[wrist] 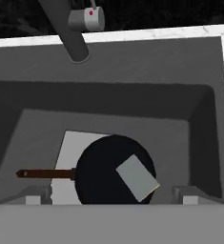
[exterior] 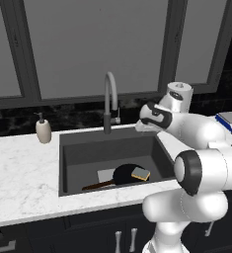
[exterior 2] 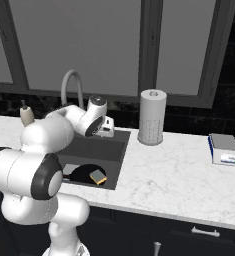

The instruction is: Pick the pan and sponge and place them into the sink. Then turn on the water.

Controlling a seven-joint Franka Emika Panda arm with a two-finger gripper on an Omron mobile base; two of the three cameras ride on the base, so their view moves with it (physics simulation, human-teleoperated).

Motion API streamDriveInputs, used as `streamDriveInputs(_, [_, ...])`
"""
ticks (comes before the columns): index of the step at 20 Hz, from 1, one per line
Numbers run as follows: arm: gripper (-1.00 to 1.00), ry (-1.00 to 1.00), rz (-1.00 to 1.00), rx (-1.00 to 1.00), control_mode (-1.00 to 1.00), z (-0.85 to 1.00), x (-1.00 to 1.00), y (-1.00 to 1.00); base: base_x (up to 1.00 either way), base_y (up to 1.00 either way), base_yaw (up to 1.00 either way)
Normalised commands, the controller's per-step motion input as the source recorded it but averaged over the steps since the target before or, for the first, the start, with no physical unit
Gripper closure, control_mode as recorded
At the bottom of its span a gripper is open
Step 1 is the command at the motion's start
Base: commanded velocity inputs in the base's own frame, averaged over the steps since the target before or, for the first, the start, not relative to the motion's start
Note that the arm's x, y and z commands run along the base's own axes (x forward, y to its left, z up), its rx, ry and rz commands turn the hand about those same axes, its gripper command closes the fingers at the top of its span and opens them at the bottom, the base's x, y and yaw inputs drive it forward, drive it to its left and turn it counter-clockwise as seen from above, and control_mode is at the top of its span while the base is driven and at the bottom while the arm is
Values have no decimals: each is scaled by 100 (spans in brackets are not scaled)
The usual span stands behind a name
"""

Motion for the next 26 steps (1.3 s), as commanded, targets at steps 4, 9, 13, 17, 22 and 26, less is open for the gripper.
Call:
streamDriveInputs(4, [-100,-31,0,36,-100,7,0,8,0,0,0])
streamDriveInputs(9, [-100,-24,-3,31,-100,9,2,22,0,0,0])
streamDriveInputs(13, [-100,-3,-7,15,-100,13,13,29,0,0,0])
streamDriveInputs(17, [-100,10,-5,0,-100,1,34,28,0,0,0])
streamDriveInputs(22, [-100,12,-2,0,-100,0,37,3,0,0,0])
streamDriveInputs(26, [-100,2,0,7,-100,0,33,0,0,0,0])
